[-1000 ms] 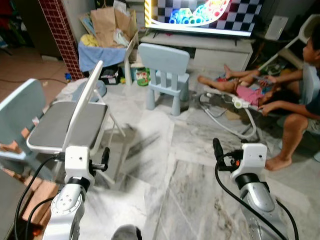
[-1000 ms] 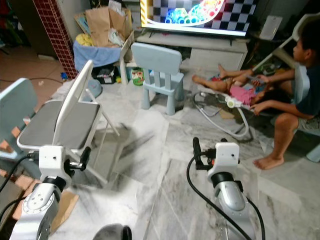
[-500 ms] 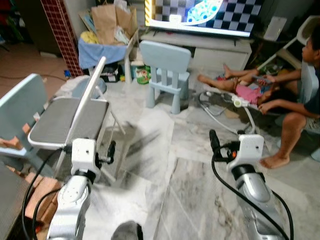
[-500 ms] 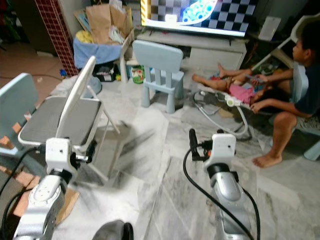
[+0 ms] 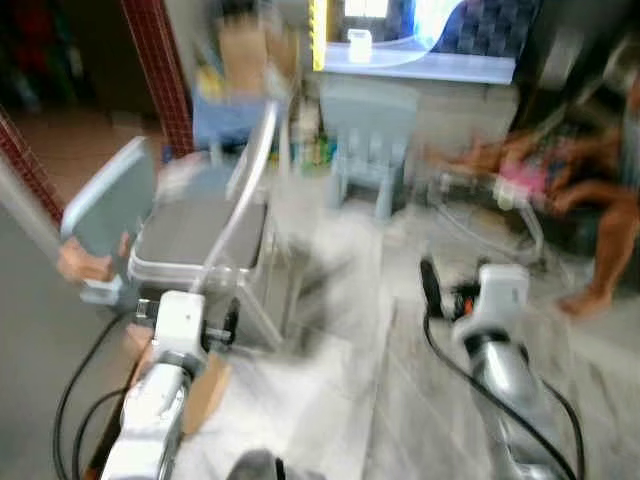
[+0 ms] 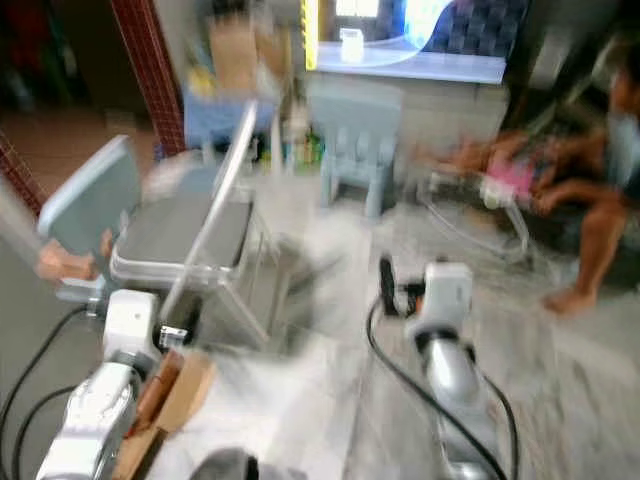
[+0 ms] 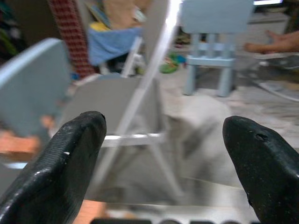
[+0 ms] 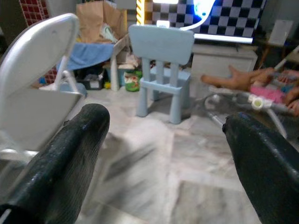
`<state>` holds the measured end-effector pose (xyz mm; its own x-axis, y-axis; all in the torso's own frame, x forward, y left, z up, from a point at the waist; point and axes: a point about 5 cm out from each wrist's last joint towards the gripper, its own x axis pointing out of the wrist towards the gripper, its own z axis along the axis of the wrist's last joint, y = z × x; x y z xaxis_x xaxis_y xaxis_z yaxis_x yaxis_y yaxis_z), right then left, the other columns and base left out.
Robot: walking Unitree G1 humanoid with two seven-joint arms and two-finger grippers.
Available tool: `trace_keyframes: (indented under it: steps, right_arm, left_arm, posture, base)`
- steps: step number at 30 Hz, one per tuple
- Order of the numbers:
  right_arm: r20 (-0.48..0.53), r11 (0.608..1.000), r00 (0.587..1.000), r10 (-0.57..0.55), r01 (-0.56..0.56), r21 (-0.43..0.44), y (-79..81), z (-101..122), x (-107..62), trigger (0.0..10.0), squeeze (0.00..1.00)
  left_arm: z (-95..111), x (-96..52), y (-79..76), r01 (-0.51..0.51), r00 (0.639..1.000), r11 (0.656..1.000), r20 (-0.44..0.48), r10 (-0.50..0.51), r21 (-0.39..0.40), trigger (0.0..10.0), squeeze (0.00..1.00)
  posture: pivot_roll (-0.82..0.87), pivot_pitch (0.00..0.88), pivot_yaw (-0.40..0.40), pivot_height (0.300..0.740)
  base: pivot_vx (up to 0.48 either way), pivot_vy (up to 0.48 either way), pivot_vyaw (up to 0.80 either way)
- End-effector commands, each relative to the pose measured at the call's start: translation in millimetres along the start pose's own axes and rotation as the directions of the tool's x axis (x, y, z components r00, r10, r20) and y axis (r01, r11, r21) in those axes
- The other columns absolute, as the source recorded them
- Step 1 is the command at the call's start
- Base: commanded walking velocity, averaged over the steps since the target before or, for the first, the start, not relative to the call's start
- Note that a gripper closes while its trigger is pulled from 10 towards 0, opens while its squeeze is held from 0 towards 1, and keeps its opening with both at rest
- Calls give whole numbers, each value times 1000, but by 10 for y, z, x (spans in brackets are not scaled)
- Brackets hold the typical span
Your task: Restocking fridge
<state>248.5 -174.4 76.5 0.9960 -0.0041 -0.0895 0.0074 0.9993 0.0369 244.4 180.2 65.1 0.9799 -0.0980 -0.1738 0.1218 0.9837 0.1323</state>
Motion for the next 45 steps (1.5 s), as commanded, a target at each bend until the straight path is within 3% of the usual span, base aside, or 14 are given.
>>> trace_keyframes:
  steps: [1,9,12,18,37,45]
  right_arm:
    - [39,1000,999,-8,8,-11,-38,103,40,10000,0]
    - [41,1000,999,-13,13,-8,-22,102,46,10000,0]
    - [40,1000,999,-22,22,-6,-29,107,75,10000,0]
    - [45,1000,999,-17,17,-9,-29,120,95,10000,0]
    - [47,999,998,-32,32,-1,-54,131,161,10000,0]
    - [45,999,998,-36,36,0,-52,130,176,10000,0]
  left_arm:
    - [87,32,3,-7,999,1000,35,7,7,10000,0]
    - [123,9,9,-18,998,999,63,15,39,10000,0]
    - [107,13,-5,-16,999,1000,44,17,-9,10000,0]
    - [101,9,-47,14,999,999,41,-13,-32,10000,0]
    - [101,-38,-130,64,997,997,40,-62,-48,10000,0]
    - [101,-52,-164,80,996,995,39,-78,-54,10000,0]
  posture:
    - [73,0,29,740]
    - [78,0,31,740]
    - [80,0,31,740]
    - [84,0,28,740]
    - [92,0,29,740]
    - [93,0,25,740]
  base:
    - [-326,356,0]
    - [-79,91,0]
    - [0,0,0]
    - [0,0,0]
    - [0,461,0]
    - [0,0,0]
